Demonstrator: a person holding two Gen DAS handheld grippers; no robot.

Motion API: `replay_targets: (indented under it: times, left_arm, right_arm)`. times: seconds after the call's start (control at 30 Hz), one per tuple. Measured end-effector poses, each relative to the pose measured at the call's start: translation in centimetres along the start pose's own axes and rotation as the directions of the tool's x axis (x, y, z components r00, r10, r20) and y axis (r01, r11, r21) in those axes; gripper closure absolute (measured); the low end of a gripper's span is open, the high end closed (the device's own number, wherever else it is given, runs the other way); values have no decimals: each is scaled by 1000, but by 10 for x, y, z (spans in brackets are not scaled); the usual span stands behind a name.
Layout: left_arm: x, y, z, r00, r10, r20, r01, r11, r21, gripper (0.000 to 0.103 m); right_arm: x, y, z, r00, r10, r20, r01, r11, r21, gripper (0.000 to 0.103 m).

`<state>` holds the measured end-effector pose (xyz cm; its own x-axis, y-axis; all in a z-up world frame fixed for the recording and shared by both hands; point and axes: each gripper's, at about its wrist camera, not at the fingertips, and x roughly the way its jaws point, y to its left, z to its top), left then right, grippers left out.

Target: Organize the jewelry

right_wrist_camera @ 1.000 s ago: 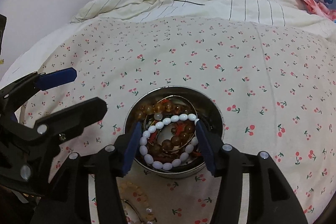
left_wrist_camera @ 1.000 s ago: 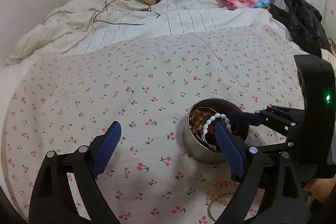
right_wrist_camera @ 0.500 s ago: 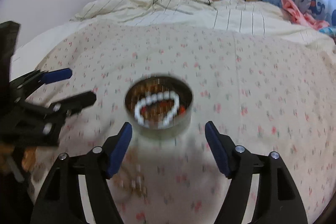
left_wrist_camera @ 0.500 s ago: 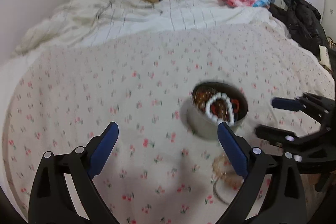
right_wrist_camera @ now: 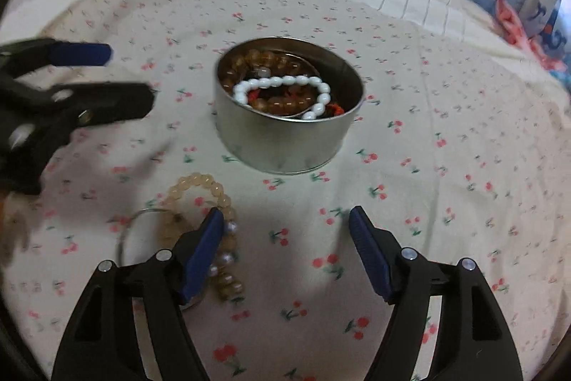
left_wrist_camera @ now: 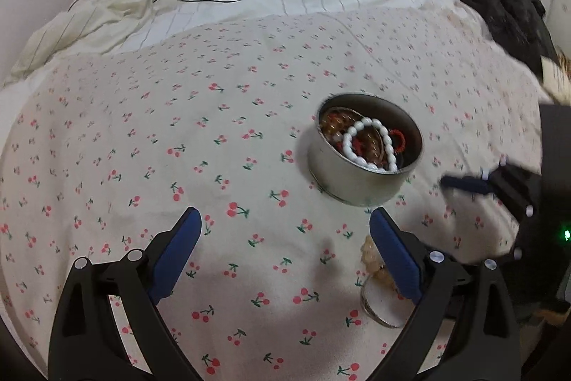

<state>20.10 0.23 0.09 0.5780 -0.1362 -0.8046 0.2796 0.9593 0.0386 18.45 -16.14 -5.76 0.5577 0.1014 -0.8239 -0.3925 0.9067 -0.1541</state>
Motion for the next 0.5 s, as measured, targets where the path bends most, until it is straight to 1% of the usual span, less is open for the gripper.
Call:
replay_targets:
  times: [0.07, 0.17, 0.27, 0.37, 0.5]
  left_arm:
    - [1, -8, -2, 1000, 1, -9, 0, 999, 43, 12]
    - [2, -21, -6, 1000, -12, -26, 15, 994, 110, 12]
    - [3, -34, -10, 999, -10, -35, 16, 985, 174, 11]
    - [4, -46, -14, 999, -2, -33, 9, 974, 224, 11]
    - [4, -52, -16, 999, -12, -35, 20, 973, 230, 11]
  right_arm:
    - [0, -6, 0, 997, -79, -4, 79, 997, -4, 25]
    - [-2, -22, -4, 991, -132, -26, 132, 991, 22, 25]
    - [-2, -36, -7, 989, -139, -42, 141, 989, 50, 25]
    - [-1, -39, -7, 990, -134, -46, 137, 989, 52, 25]
    - [1, -38, -7, 990, -132, -45, 134, 990, 49, 24]
